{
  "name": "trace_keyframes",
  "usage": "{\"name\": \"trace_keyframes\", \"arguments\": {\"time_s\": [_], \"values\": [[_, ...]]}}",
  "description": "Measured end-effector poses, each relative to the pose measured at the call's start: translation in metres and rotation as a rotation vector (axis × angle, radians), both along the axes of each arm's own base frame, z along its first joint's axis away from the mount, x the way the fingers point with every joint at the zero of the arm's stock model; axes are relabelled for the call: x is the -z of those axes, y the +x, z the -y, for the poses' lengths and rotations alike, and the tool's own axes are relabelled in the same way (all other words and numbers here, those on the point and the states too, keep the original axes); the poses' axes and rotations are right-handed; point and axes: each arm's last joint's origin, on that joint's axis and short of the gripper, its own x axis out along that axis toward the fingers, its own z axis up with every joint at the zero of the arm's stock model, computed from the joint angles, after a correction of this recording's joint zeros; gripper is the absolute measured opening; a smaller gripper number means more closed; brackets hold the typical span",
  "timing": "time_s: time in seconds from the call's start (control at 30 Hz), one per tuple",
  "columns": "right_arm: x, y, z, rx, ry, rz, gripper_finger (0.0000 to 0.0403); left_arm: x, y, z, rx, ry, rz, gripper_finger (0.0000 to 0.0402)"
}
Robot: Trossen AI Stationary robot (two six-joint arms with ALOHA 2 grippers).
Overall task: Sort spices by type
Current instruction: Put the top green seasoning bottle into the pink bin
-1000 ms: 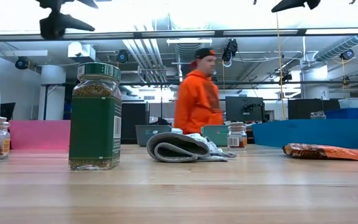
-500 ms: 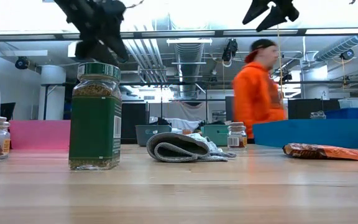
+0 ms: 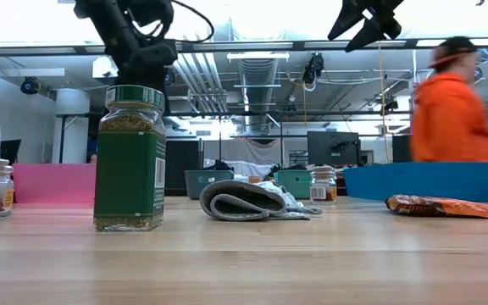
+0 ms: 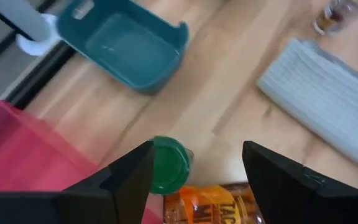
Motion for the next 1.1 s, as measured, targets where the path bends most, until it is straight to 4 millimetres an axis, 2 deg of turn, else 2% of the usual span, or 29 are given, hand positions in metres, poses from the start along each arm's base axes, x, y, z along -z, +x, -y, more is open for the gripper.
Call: {"name": "trace_keyframes", "arguments": {"time_s": [0.37, 0.67, 1.1], "values": [[0.011, 0.001, 0.002, -0.002, 0.022, -0.018, 0.0343, 0.017, 0.006, -0.004, 0.116, -0.001, -0.104, 0.0276], [0.020, 0.002, 0.003, 0.003, 0.038, -0.037, 0.0343, 0.037, 0.012, -0.018, 0.128, 0.004, -0.209, 0.0278], [0.025, 0.003, 0.003, 0.020, 0.062, -0.029, 0.0343, 0.042, 0.011, -0.036, 0.077, -0.011, -0.146, 0.0272]]}}
